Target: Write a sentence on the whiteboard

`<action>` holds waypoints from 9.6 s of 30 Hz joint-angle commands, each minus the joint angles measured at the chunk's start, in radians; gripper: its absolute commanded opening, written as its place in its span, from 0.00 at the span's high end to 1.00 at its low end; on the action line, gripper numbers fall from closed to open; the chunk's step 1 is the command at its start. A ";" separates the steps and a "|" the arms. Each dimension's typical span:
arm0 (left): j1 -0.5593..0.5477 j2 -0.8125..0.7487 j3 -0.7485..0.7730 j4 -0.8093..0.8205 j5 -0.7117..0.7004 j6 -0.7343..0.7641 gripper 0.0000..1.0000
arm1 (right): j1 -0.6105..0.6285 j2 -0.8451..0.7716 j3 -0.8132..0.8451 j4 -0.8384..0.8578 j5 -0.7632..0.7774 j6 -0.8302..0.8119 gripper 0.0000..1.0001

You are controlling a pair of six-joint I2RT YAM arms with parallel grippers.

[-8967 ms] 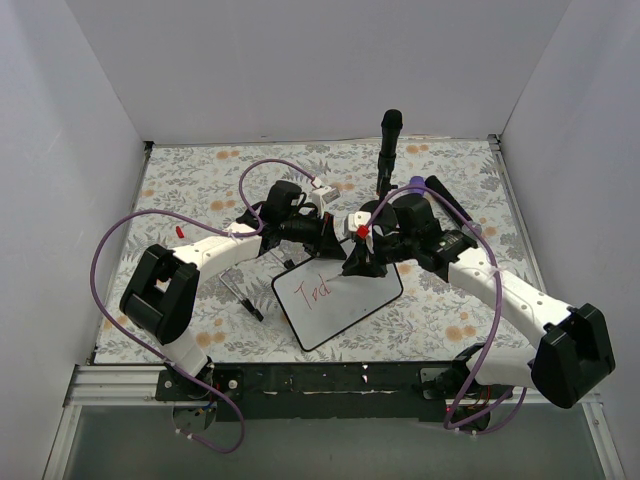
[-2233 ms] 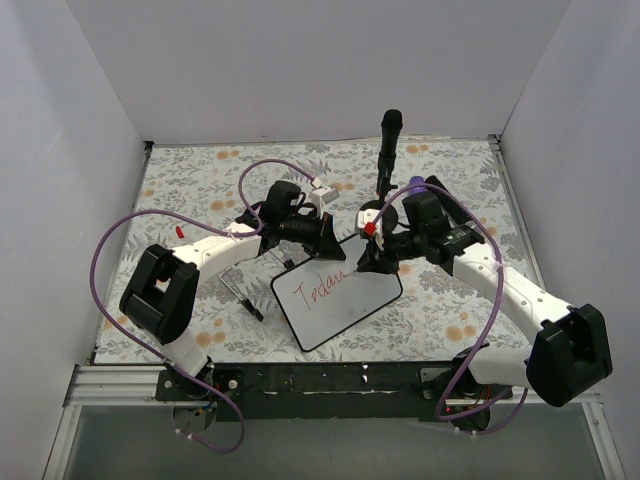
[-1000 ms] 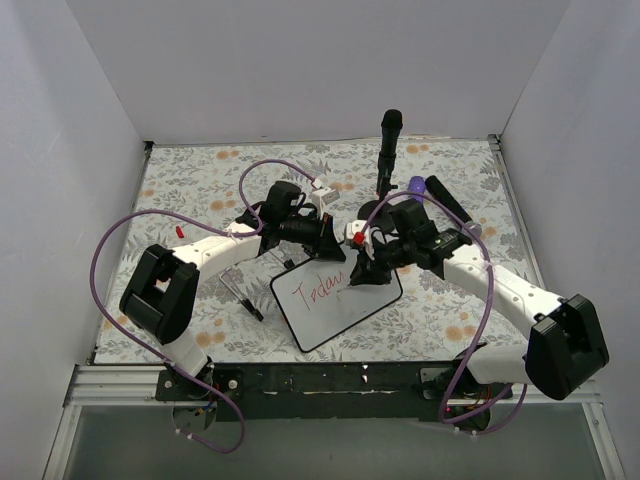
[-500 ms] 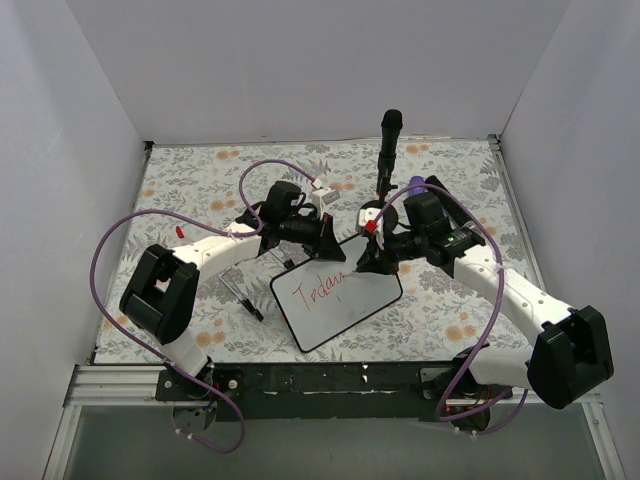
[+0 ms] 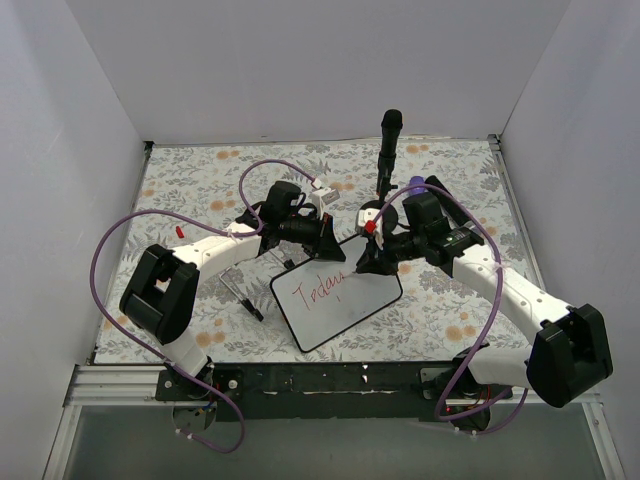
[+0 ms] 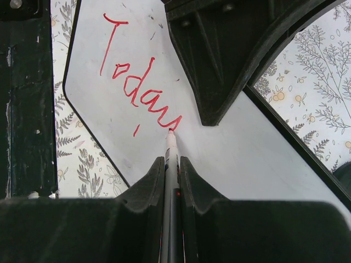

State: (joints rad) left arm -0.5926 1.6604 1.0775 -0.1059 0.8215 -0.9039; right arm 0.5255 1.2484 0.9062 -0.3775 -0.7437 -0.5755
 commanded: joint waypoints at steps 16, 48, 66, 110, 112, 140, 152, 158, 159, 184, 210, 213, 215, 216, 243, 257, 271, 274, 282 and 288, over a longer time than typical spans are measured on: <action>-0.006 -0.031 0.007 0.009 -0.018 0.092 1.00 | 0.001 -0.012 -0.065 -0.043 0.003 -0.057 0.99; -0.007 -0.025 0.009 0.006 -0.015 0.092 1.00 | 0.076 0.051 -0.035 0.005 -0.005 -0.015 0.99; -0.006 -0.024 0.012 0.006 -0.013 0.091 1.00 | 0.079 0.063 -0.015 0.031 -0.008 0.002 0.99; -0.006 -0.036 -0.013 0.029 -0.012 0.082 1.00 | -0.153 -0.113 -0.023 -0.107 -0.355 -0.158 0.99; -0.007 -0.039 -0.014 0.032 -0.013 0.080 1.00 | -0.159 -0.119 -0.029 -0.103 -0.353 -0.158 0.99; -0.006 -0.051 -0.031 0.049 -0.021 0.065 1.00 | -0.194 -0.129 -0.064 -0.074 -0.345 -0.149 0.99; -0.006 -0.056 -0.033 0.051 -0.021 0.060 1.00 | -0.200 -0.133 -0.070 -0.069 -0.335 -0.147 0.99; -0.006 -0.057 -0.034 0.051 -0.021 0.056 1.00 | -0.199 -0.138 -0.076 -0.041 -0.270 -0.129 0.99; -0.006 -0.057 -0.033 0.051 -0.022 0.054 1.00 | -0.199 -0.136 -0.076 -0.037 -0.257 -0.121 0.99; -0.007 -0.053 -0.030 0.051 -0.016 0.048 1.00 | -0.084 -0.073 -0.055 0.163 -0.059 0.052 0.99; -0.006 -0.051 -0.027 0.041 -0.021 0.062 1.00 | -0.079 -0.056 -0.070 0.114 -0.043 0.029 0.99; -0.006 -0.050 -0.028 0.043 -0.021 0.063 1.00 | -0.079 -0.067 -0.078 0.107 -0.054 0.022 0.99; -0.007 -0.048 -0.028 0.041 -0.021 0.065 1.00 | -0.081 -0.081 -0.070 0.104 -0.074 0.019 0.99; -0.006 -0.047 -0.028 0.041 -0.021 0.063 1.00 | -0.082 -0.084 -0.064 0.098 -0.086 0.017 0.99; -0.007 -0.050 -0.025 0.040 -0.018 0.065 1.00 | -0.150 -0.067 -0.070 0.160 -0.068 0.085 0.99; -0.006 -0.051 -0.018 0.032 -0.025 0.071 1.00 | -0.137 -0.038 -0.067 0.094 -0.105 0.036 0.99; -0.006 -0.050 -0.016 0.023 -0.027 0.079 1.00 | -0.156 -0.084 -0.096 0.092 -0.022 0.035 0.99; -0.006 -0.050 -0.014 0.020 -0.025 0.079 1.00 | -0.159 -0.093 -0.104 0.085 0.000 0.035 0.99; -0.006 -0.053 -0.016 0.018 -0.028 0.080 1.00 | -0.163 -0.110 -0.122 0.055 0.009 0.019 0.99; -0.006 -0.054 -0.014 0.018 -0.028 0.080 1.00 | -0.163 -0.098 -0.124 0.032 -0.022 0.002 0.99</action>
State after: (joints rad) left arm -0.5919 1.6512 1.0565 -0.0895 0.8223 -0.9161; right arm 0.3672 1.1526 0.7895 -0.3294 -0.7761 -0.5415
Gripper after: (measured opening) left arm 0.052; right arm 0.184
